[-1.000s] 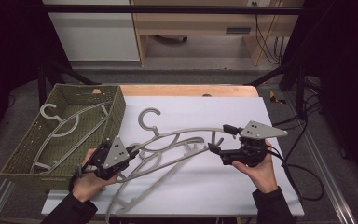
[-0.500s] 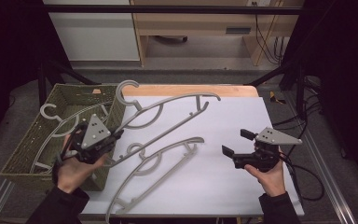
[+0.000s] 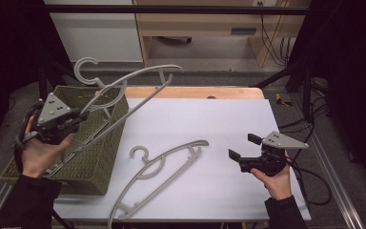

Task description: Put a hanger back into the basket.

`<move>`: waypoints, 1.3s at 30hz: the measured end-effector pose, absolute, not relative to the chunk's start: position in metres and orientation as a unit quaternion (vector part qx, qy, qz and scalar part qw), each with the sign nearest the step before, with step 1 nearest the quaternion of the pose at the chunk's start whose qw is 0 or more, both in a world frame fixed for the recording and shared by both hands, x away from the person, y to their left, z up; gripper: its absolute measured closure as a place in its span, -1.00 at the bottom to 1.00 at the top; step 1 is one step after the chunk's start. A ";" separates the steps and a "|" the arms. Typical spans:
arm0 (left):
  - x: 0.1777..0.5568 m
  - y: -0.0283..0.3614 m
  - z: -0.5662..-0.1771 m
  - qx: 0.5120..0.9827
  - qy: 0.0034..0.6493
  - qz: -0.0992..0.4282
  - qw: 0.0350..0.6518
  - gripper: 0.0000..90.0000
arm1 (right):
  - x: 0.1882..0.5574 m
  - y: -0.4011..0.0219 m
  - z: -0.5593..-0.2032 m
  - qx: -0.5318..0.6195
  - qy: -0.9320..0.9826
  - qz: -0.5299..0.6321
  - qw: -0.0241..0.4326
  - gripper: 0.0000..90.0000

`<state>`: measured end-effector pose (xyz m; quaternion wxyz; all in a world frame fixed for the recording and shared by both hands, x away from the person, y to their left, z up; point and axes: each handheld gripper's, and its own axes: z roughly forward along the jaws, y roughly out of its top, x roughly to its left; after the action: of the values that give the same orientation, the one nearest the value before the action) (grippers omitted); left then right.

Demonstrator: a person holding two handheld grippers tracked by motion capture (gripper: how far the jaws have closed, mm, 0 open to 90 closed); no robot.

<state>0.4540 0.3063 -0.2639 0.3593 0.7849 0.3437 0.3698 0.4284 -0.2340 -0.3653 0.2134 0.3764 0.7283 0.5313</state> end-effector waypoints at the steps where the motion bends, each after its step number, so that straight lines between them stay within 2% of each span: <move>1: 0.455 0.309 -0.264 0.783 0.348 0.371 0.356 0.82 | 0.429 -0.234 -0.366 0.377 0.729 0.529 0.215 -0.81; 12: 0.478 0.370 -0.285 0.770 0.405 0.373 0.321 0.82 | 0.428 -0.233 -0.365 0.377 0.729 0.529 0.216 -0.82; 18: 0.484 0.396 -0.300 0.778 0.414 0.361 0.306 0.82 | 0.428 -0.232 -0.366 0.378 0.731 0.525 0.215 -0.82; 39: 0.481 0.454 -0.329 0.772 0.462 0.339 0.276 0.81 | 0.429 -0.231 -0.367 0.375 0.735 0.523 0.214 -0.83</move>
<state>0.4808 0.4543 -0.3288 0.2760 0.7716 0.4622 0.3388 0.4292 -0.2310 -0.3669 0.2145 0.3748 0.7351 0.5227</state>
